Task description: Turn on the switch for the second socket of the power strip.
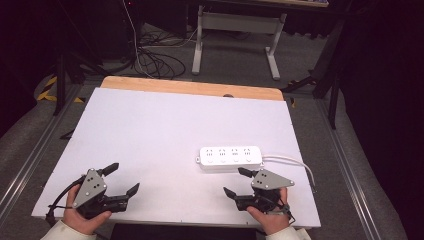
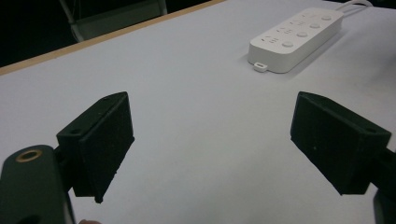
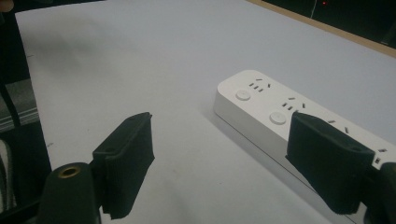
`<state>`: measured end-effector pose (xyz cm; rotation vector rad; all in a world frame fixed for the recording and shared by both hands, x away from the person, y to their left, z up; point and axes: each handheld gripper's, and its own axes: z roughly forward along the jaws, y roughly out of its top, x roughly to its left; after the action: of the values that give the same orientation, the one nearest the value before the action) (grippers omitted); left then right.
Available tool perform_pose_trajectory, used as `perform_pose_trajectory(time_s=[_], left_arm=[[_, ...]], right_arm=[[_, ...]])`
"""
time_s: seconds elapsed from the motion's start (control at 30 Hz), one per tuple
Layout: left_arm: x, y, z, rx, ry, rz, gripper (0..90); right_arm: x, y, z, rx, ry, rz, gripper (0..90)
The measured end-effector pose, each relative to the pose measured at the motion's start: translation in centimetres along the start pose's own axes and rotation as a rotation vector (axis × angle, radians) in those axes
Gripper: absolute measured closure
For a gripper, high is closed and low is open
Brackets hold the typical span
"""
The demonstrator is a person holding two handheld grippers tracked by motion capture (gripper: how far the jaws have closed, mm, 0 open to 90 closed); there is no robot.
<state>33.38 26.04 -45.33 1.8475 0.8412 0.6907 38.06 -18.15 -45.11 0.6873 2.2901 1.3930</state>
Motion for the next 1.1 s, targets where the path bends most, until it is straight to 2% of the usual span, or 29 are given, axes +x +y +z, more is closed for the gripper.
perform_pose_trajectory(time_s=[0.77,1.1], left_arm=[[0.0,0.0,0.0,0.001,0.015,0.003,13.6],[0.0,0.0,0.0,0.003,0.021,0.001,13.5]], right_arm=[[0.1,0.2,0.0,0.004,-0.02,-0.018,23.0],[0.0,1.1,-0.2,0.019,-0.032,-0.014,27.1]])
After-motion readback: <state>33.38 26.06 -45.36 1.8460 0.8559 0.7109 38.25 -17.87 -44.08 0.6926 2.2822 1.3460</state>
